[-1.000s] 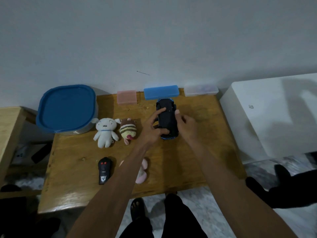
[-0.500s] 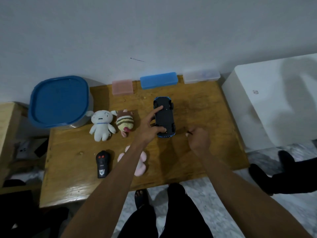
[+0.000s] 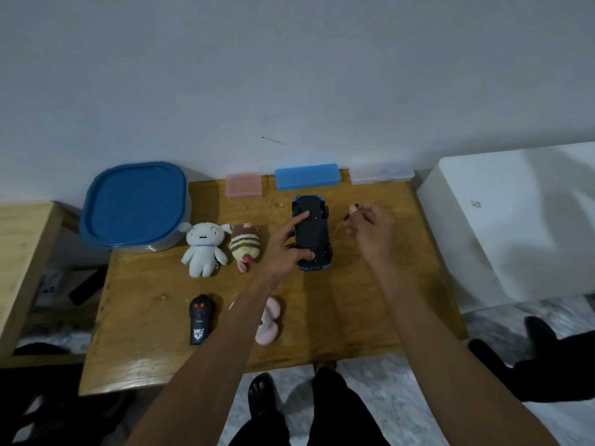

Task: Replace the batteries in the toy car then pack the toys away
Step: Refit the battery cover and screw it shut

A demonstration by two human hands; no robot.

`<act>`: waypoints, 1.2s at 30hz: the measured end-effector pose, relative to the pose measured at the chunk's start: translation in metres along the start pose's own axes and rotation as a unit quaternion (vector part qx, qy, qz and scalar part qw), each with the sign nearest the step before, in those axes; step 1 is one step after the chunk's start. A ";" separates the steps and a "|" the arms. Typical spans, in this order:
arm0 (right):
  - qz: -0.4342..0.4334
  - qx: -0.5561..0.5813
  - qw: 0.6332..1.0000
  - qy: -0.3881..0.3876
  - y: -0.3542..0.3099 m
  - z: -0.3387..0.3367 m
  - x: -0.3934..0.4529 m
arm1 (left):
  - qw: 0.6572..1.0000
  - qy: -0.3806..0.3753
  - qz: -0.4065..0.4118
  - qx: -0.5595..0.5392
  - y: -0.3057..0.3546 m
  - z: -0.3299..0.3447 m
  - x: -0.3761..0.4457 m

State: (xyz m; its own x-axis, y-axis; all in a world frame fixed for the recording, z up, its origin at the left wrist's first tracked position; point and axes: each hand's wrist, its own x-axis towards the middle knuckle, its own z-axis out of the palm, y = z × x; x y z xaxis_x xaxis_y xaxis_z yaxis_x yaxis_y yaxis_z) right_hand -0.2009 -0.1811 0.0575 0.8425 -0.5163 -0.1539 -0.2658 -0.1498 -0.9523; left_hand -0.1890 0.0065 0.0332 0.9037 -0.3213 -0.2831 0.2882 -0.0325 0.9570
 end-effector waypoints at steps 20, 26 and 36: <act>-0.066 0.050 0.996 -0.024 -0.056 0.023 -0.016 | 1.000 -0.007 0.027 0.007 0.021 -0.014 -0.016; -0.107 0.014 0.994 -0.030 -0.052 0.023 -0.014 | 1.000 -0.006 0.030 0.006 0.023 -0.012 -0.018; -0.243 -0.141 0.959 -0.045 -0.053 0.031 -0.014 | 1.000 -0.006 0.023 -0.007 0.021 -0.011 -0.017</act>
State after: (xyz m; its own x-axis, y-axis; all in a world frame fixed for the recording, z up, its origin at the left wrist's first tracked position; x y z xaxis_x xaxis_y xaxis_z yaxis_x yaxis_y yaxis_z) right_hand -0.1847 -0.1399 0.1020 0.9327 -0.2547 0.2553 0.0630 -0.5819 -0.8108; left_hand -0.1947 0.0219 0.0571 0.9124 -0.3330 -0.2380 0.2506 -0.0050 0.9681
